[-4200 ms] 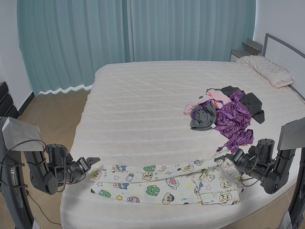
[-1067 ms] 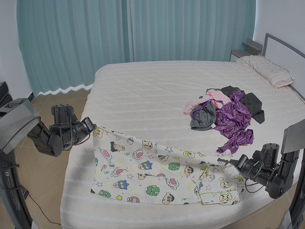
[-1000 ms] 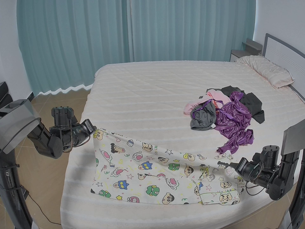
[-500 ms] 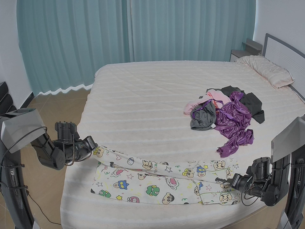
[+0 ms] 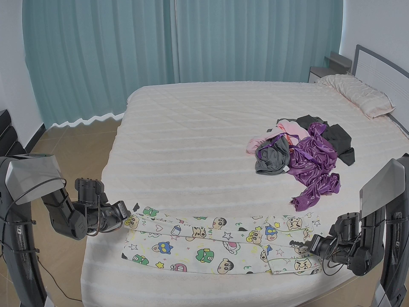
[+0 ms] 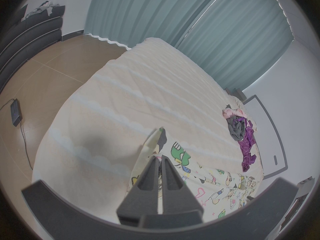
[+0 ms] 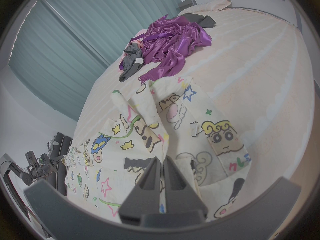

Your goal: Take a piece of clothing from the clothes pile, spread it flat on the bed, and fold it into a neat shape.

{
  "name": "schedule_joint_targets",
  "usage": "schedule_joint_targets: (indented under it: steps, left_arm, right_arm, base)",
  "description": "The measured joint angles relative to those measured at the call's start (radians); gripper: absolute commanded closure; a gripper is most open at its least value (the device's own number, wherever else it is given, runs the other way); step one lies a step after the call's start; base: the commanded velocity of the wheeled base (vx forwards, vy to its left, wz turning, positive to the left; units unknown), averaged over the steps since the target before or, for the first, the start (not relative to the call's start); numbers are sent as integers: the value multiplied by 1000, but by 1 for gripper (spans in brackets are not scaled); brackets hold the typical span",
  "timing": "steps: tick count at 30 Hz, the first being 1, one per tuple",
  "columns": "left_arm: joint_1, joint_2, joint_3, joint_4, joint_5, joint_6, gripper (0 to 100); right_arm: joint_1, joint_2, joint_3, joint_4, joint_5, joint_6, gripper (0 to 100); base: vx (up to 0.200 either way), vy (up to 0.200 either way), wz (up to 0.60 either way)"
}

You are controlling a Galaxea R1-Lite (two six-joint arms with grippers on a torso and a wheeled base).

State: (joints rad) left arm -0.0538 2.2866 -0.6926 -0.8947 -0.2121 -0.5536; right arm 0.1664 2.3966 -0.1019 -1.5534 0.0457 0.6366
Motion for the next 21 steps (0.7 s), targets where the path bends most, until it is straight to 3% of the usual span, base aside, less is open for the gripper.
schedule_joint_targets:
  steps: [15, 21]
  left_arm:
    - [13, -4, 142, -115, 1, -5, 0]
    - [47, -39, 207, -222, -2, -165, 0]
  right_arm:
    - [-18, -39, 10, 1, 0, 23, 0]
    - [-41, -83, 8, 1, 4, 69, 0]
  base:
    - [0, 0, 0]
    - [0, 0, 0]
